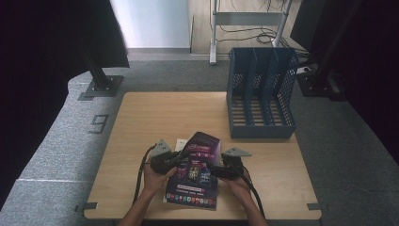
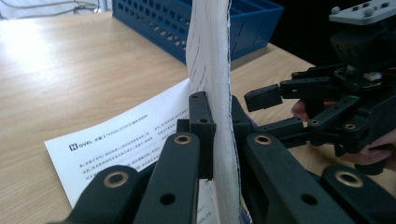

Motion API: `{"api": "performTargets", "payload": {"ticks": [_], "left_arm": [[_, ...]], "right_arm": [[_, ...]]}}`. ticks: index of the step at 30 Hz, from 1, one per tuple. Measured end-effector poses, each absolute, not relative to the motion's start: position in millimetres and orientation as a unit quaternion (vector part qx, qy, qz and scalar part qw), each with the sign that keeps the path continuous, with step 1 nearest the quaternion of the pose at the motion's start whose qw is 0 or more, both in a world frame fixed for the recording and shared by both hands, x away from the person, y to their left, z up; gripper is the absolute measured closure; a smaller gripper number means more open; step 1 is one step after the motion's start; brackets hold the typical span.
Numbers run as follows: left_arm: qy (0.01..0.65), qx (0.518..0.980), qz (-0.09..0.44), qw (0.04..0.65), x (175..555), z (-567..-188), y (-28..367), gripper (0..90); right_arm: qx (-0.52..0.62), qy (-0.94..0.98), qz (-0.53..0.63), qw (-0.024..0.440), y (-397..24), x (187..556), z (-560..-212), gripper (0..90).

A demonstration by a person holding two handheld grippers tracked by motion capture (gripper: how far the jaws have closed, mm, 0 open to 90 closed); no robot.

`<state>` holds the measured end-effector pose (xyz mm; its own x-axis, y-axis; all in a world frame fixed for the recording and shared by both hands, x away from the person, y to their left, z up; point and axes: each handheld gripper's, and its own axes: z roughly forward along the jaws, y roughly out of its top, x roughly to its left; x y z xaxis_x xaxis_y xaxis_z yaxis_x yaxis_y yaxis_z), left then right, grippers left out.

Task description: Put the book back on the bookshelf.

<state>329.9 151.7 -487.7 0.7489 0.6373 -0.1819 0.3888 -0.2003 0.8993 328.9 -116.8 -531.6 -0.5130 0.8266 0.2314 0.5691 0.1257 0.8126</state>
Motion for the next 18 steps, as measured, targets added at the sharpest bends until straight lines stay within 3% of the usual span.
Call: {"api": "performTargets", "payload": {"ticks": [18], "left_arm": [[0.318,0.759,0.12,0.555,319.2,-473.3,151.8,86.3]], "right_arm": [[0.465,0.726,0.486,0.139,-121.9,327.7,-525.3,19.4]]}}
